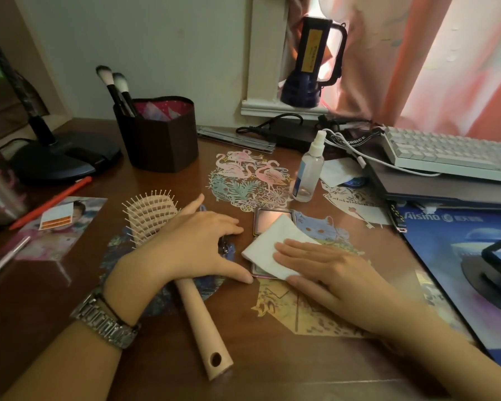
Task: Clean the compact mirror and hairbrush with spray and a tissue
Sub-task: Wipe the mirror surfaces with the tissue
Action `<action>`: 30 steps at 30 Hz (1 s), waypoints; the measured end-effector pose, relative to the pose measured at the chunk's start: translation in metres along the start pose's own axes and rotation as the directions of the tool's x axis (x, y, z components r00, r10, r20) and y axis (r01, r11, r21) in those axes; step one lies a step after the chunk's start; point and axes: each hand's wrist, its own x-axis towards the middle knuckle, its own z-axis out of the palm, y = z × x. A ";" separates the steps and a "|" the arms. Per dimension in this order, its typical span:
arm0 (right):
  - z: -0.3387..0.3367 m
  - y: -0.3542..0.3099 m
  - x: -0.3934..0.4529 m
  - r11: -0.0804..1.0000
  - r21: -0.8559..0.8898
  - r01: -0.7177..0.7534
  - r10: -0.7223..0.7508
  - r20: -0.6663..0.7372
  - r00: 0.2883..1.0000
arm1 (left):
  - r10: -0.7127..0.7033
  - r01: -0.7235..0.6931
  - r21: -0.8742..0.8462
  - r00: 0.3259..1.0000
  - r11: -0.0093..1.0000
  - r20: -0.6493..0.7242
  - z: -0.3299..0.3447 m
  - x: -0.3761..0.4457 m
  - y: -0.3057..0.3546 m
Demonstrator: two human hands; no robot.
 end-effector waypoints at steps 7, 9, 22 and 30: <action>0.006 -0.009 0.020 0.998 -0.012 0.058 -0.058 0.014 0.998 | -0.004 0.005 -0.006 1.000 1.000 0.008 -0.002 0.000 0.001; 0.007 -0.010 0.022 0.998 -0.005 0.058 -0.057 0.014 0.998 | -0.015 0.015 -0.016 1.000 1.000 0.014 -0.003 0.000 0.001; 0.005 -0.015 0.008 0.997 -0.027 0.071 -0.070 0.026 0.997 | -0.026 0.025 0.010 0.997 1.000 0.068 -0.007 -0.002 0.003; 0.010 -0.012 0.024 0.998 -0.048 0.038 -0.039 -0.016 0.999 | -0.047 0.048 -0.013 0.993 0.999 0.104 -0.014 -0.007 0.009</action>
